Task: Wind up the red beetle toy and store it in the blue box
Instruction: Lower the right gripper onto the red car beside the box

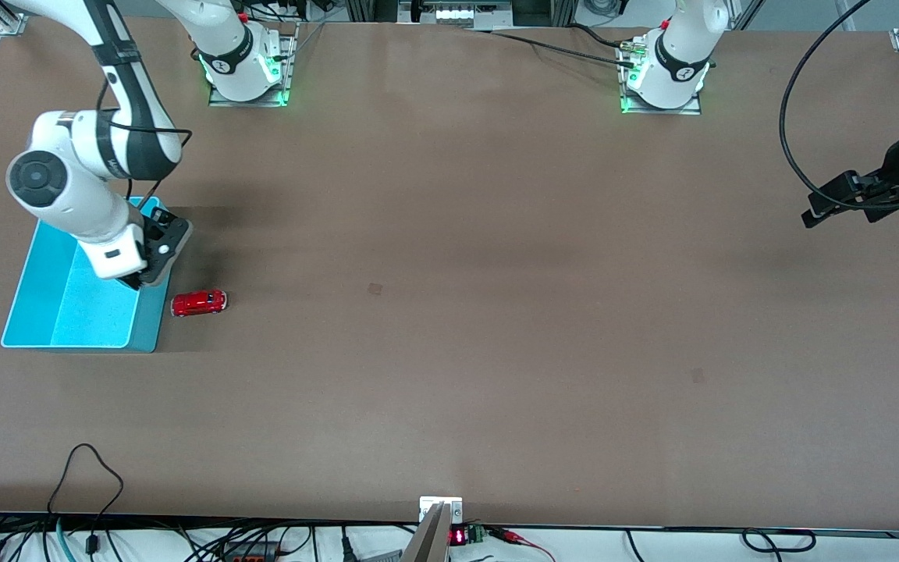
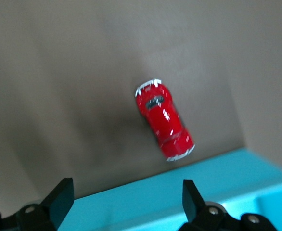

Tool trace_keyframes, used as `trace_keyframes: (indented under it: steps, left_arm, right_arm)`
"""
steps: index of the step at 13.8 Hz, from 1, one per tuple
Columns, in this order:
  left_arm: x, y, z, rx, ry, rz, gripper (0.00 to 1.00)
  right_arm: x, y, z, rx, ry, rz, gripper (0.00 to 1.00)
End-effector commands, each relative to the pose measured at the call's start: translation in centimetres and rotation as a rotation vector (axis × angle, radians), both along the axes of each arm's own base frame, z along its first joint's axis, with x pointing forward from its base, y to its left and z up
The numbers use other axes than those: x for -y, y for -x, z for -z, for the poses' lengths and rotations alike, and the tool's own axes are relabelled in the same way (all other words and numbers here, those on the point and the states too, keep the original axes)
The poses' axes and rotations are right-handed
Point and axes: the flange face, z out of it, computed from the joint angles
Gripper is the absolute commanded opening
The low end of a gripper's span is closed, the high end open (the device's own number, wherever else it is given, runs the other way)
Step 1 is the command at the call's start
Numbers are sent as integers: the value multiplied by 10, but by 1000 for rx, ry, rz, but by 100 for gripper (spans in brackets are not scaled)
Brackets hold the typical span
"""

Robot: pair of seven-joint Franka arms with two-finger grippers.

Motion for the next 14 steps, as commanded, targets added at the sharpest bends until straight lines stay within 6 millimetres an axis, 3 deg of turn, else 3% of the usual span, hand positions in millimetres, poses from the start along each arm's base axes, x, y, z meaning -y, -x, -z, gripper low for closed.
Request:
trace_keyframes:
  steps: [1, 3, 6, 12, 13, 14]
  left_arm:
    - [2, 9, -2, 3, -7, 39, 100]
    - [2, 9, -5, -27, -4, 47, 100]
    - [-4, 8, -23, 3, -2, 27, 100]
    - [-2, 11, -17, -20, -6, 35, 100]
    - [-2, 11, -16, -24, -21, 38, 100]
    - [-4, 11, -15, -26, -44, 41, 100]
  right_arm:
    - [-1, -11, 33, 36, -8, -241, 100]
    - [-3, -15, 53, 48, -15, -337, 100]
    - [-5, -15, 77, 55, -27, -348, 100]
    - [-6, -15, 110, 93, -45, -355, 100]
    - [-4, -15, 113, 92, -46, -351, 95]
    - [0, -15, 113, 92, -46, -343, 82]
